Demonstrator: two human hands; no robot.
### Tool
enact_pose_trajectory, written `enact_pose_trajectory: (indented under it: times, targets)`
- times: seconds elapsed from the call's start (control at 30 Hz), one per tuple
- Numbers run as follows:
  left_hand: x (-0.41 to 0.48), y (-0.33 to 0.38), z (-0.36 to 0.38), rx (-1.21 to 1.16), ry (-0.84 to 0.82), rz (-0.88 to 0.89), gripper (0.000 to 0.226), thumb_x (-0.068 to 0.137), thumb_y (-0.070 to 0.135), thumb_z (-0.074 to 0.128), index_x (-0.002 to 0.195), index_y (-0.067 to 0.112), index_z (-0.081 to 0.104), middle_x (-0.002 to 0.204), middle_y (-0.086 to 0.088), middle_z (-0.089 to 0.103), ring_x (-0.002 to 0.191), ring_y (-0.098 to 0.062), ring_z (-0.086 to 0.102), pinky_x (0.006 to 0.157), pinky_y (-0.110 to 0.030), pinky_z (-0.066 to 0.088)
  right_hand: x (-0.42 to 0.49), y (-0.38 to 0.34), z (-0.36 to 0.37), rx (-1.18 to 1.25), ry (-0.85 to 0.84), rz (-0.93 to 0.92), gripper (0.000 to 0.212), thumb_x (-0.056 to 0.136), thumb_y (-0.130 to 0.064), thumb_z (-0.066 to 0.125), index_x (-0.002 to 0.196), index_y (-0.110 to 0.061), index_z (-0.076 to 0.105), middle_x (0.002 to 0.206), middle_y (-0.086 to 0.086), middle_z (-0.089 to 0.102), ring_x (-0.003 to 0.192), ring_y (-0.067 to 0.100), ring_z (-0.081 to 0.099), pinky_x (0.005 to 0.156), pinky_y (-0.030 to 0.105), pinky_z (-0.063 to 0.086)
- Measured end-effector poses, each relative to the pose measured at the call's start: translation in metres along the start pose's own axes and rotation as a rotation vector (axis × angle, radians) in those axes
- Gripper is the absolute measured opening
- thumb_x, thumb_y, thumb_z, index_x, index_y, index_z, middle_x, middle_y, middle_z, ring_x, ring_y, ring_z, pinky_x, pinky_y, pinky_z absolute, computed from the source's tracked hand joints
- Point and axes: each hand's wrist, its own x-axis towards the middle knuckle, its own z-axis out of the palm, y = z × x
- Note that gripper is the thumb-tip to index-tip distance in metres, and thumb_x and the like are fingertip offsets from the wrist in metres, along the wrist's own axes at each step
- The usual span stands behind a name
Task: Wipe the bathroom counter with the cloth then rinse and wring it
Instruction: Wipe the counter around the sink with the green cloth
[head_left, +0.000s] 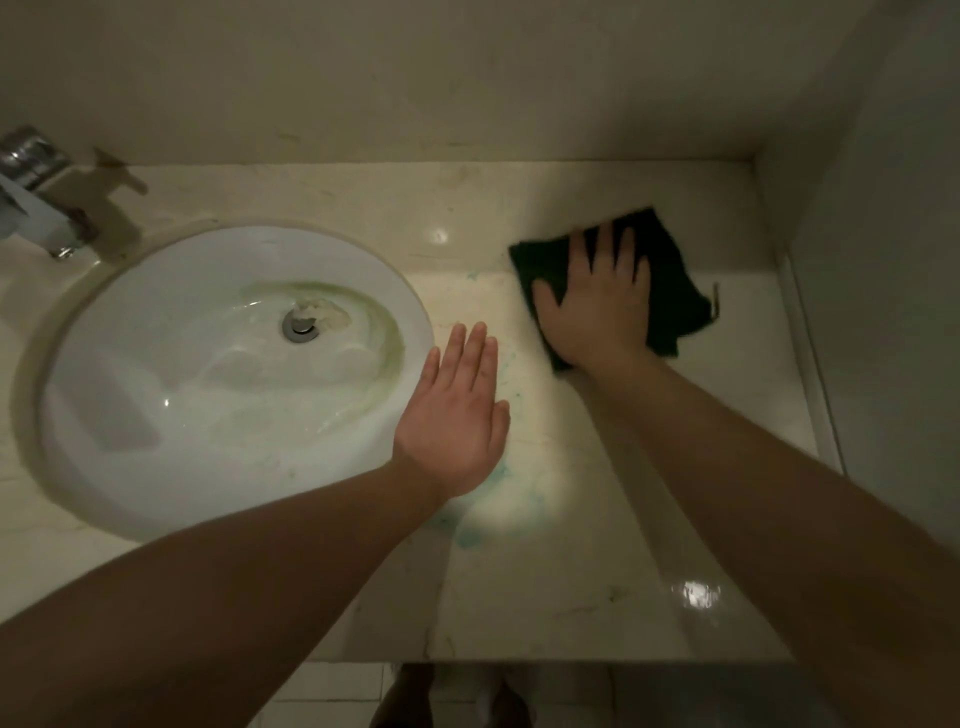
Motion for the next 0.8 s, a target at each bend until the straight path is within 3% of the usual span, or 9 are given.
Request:
enact_pose_trajectory:
  times: [0.1,0.17,0.23,0.33,0.4,0.5,0.63,0.8]
  targets:
    - [0.001,-0.001,-0.002,-0.028,-0.005,0.028,0.066,0.099,0.041,0.013,0.154,0.008,0.001,0.163,-0.011,-0.004,0.15,-0.024,-0.011,0.123,-0.043,0.0,-0.072,0.016,0.008,0.047,-0.072,0.047,0.077,0.094,-0.06,0.019,0.155,-0.016,0.005,0.163,0.015,0.0,0.149,0.035,-0.002,0.119,0.049,-0.002]
    - [-0.002,0.0,-0.011,-0.106,-0.033,-0.004,0.066,0.099,0.045,0.011,0.155,0.009,0.002,0.164,-0.009,-0.005,0.15,-0.022,-0.012,0.122,-0.04,-0.004,-0.101,0.027,-0.001,0.239,-0.098,0.035,0.068,0.099,-0.052,0.021,0.155,-0.019,0.002,0.164,0.011,-0.002,0.15,0.028,-0.005,0.12,0.045,-0.002]
    - [-0.002,0.01,-0.026,-0.236,-0.003,-0.088,0.067,0.098,0.043,0.018,0.154,0.008,0.011,0.163,-0.012,0.007,0.151,-0.024,-0.002,0.122,-0.039,-0.001,-0.118,0.048,-0.018,0.439,0.035,0.079,0.06,0.103,-0.038,0.029,0.155,-0.021,0.005,0.164,0.005,0.003,0.15,0.021,-0.002,0.121,0.04,0.001]
    - [0.006,0.067,-0.044,-0.226,0.137,-0.047,0.067,0.09,0.02,0.042,0.151,0.002,0.021,0.157,-0.02,0.025,0.147,-0.034,0.015,0.12,-0.046,0.018,-0.133,0.091,-0.025,0.274,0.131,0.194,0.06,0.101,-0.021,0.034,0.155,-0.013,0.009,0.163,0.007,0.008,0.15,0.024,0.001,0.121,0.041,0.007]
    - [0.02,0.119,-0.035,-0.154,0.071,0.106,0.068,0.092,0.02,0.043,0.152,0.004,0.015,0.161,-0.016,0.017,0.149,-0.032,0.009,0.121,-0.046,0.013,-0.137,0.113,-0.015,0.157,0.109,0.235,0.059,0.099,-0.016,0.036,0.153,-0.004,0.014,0.162,0.015,0.013,0.15,0.031,0.005,0.122,0.046,0.012]
    - [0.043,0.163,-0.004,-0.121,-0.072,0.087,0.065,0.1,0.04,0.03,0.155,0.012,0.008,0.164,-0.012,0.003,0.15,-0.029,-0.003,0.121,-0.047,0.001,-0.138,0.123,0.0,0.099,0.064,0.237,0.056,0.101,-0.022,0.031,0.152,-0.003,0.018,0.161,0.016,0.015,0.149,0.031,0.009,0.121,0.045,0.012]
    - [0.073,0.158,0.011,0.07,-0.104,0.055,0.066,0.098,0.051,0.017,0.155,0.022,0.001,0.164,-0.008,-0.005,0.15,-0.027,-0.009,0.12,-0.051,-0.002,-0.128,0.123,0.007,0.054,0.073,0.242,0.058,0.101,-0.031,0.027,0.154,-0.009,0.016,0.163,0.011,0.011,0.15,0.027,0.005,0.122,0.042,0.007]
    - [0.123,0.121,-0.008,0.115,-0.124,0.075,0.063,0.097,0.058,0.013,0.154,0.033,0.002,0.164,0.0,-0.004,0.15,-0.025,-0.011,0.118,-0.056,-0.003,-0.058,0.096,-0.004,0.1,0.122,0.176,0.057,0.1,-0.025,0.03,0.153,-0.008,0.018,0.162,0.012,0.012,0.15,0.028,0.006,0.122,0.041,0.005]
